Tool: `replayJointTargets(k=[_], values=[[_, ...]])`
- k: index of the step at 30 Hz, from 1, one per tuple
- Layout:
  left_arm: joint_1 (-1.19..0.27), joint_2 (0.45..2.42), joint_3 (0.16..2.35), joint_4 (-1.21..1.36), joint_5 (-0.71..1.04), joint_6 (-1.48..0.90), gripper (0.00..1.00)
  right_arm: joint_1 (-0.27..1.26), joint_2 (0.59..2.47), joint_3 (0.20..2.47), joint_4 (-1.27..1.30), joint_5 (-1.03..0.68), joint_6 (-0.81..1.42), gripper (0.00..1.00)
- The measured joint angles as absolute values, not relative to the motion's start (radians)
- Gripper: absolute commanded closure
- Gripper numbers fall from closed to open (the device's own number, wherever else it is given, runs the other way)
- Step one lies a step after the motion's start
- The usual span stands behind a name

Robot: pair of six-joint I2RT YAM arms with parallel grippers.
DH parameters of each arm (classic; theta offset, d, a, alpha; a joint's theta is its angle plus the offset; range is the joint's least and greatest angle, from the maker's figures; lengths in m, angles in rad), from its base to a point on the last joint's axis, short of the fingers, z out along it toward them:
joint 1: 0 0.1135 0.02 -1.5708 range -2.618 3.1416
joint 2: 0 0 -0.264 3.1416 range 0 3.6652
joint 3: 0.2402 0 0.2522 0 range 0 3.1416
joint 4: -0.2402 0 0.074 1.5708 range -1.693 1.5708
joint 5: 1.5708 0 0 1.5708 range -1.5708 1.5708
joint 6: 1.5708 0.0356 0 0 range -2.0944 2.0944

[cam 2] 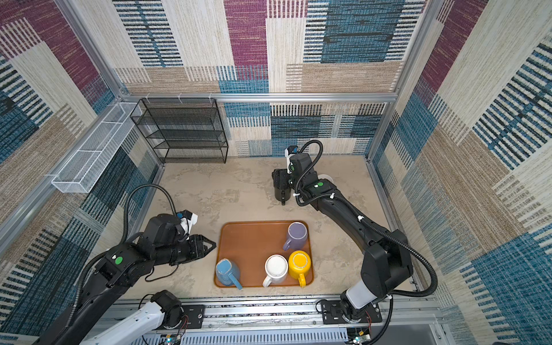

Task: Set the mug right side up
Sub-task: 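Move the left gripper over the upside-down light blue mug on the tray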

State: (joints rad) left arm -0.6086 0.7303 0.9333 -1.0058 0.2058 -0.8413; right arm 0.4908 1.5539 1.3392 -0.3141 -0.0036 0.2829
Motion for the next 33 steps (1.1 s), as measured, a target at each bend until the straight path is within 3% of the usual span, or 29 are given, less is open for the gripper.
replayJointTargets(k=[9, 33], values=[[-0.765, 0.754, 0.793, -1.098, 0.181, -1.036, 0.61, 0.491, 1.564, 1.326, -0.301, -0.035, 0.302, 0.16], [-0.83, 0.88, 0.667, -0.739, 0.184, -1.091, 0.62, 0.492, 1.559, 1.321, -0.301, -0.046, 0.313, 0.15]])
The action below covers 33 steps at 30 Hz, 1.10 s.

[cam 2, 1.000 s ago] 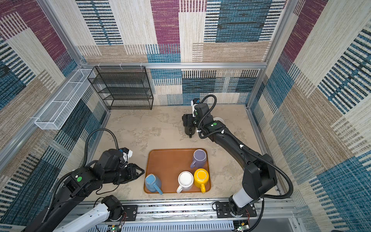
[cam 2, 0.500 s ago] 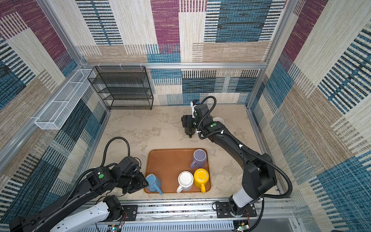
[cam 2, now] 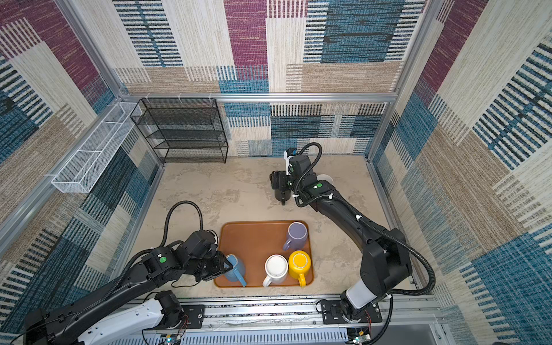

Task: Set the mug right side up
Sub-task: 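Move the left gripper over the upside-down light blue mug on the tray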

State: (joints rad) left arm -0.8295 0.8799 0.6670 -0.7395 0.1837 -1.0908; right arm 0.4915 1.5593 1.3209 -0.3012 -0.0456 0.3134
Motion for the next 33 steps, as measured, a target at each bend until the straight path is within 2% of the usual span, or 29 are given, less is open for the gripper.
replayJointTargets(k=[13, 22, 28, 33], values=[[-0.777, 1.05, 0.739, -0.626, 0.121, -0.939, 0.63, 0.491, 1.554, 1.321, -0.305, -0.044, 0.313, 0.15], [-0.586, 1.198, 0.783, -0.442, 0.147, -0.726, 0.64, 0.491, 1.561, 1.328, -0.305, -0.042, 0.314, 0.15], [-0.55, 1.306, 0.917, -0.5, 0.135, -0.574, 0.64, 0.491, 1.565, 1.33, -0.311, -0.041, 0.314, 0.15], [-0.553, 1.28, 0.932, -0.54, 0.135, -0.548, 0.63, 0.491, 1.566, 1.328, -0.312, -0.033, 0.314, 0.15]])
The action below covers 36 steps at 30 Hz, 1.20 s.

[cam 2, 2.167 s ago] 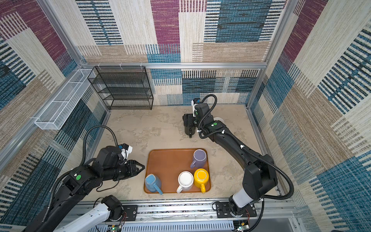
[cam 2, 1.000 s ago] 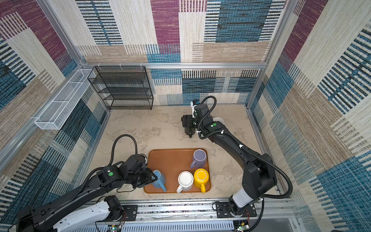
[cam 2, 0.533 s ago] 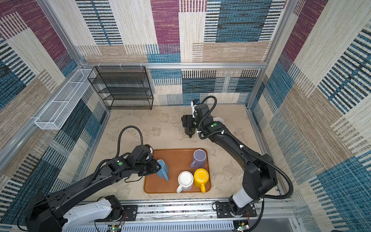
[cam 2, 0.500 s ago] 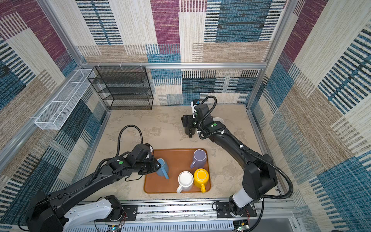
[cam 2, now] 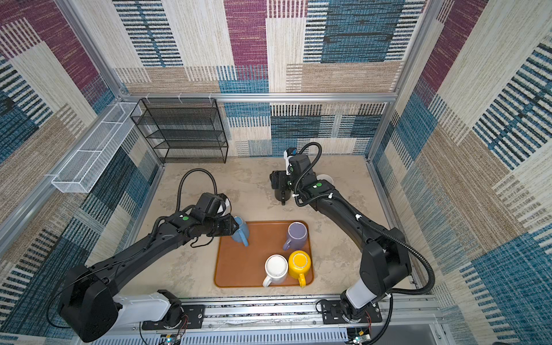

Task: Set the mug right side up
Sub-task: 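Move the left gripper over the upside-down light blue mug on the tray, then lower the left gripper onto the light blue mug's base and close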

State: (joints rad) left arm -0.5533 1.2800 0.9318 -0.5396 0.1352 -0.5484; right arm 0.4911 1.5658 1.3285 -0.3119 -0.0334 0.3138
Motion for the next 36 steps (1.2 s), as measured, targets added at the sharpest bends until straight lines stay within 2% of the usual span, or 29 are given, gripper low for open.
replayJointTargets(k=[6, 13, 26, 36], values=[[-0.625, 1.223, 0.86, -0.516, 0.08, -0.62, 0.61, 0.491, 1.587, 1.331, -0.313, -0.034, 0.314, 0.14], [-0.735, 1.26, 0.853, -0.483, -0.041, -0.756, 0.61, 0.491, 1.596, 1.344, -0.313, -0.034, 0.313, 0.14], [-0.753, 1.373, 0.845, -0.418, -0.107, -0.831, 0.61, 0.486, 1.609, 1.361, -0.32, -0.034, 0.3, 0.14], [-0.752, 1.345, 0.86, -0.511, -0.175, -0.813, 0.63, 0.483, 1.611, 1.361, -0.331, -0.034, 0.298, 0.14]])
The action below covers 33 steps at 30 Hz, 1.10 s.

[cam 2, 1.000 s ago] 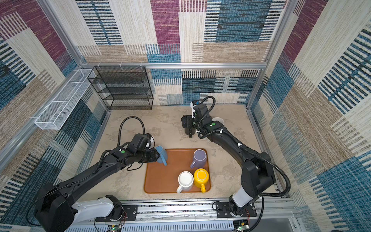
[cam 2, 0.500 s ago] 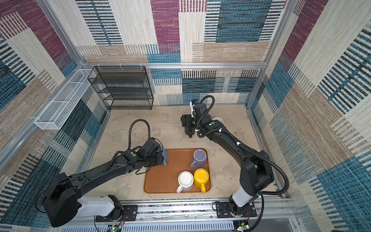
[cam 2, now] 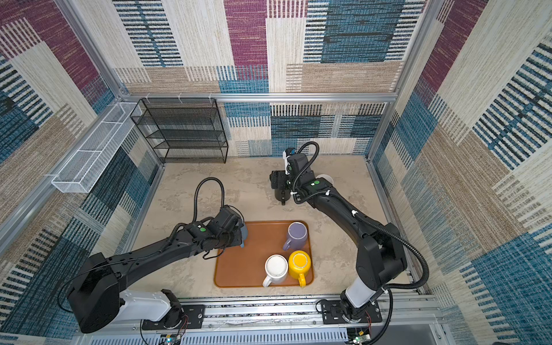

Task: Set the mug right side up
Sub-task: 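Lower the left gripper onto the light blue mug's base and close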

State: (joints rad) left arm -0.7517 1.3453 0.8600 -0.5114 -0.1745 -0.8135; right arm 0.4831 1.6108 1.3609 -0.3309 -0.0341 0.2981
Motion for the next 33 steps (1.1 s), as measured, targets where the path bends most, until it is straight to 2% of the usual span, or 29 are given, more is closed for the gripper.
replayJointTargets(k=[7, 17, 33], values=[[-0.733, 1.322, 0.885, -0.627, -0.175, -0.759, 0.63, 0.483, 1.61, 1.36, -0.331, -0.034, 0.299, 0.14], [-0.727, 1.377, 0.986, -0.665, -0.07, -0.7, 0.64, 0.482, 1.597, 1.349, -0.333, -0.033, 0.299, 0.14], [-0.707, 1.573, 1.122, -0.768, -0.072, -0.674, 0.69, 0.472, 1.591, 1.339, -0.335, -0.026, 0.298, 0.14]])
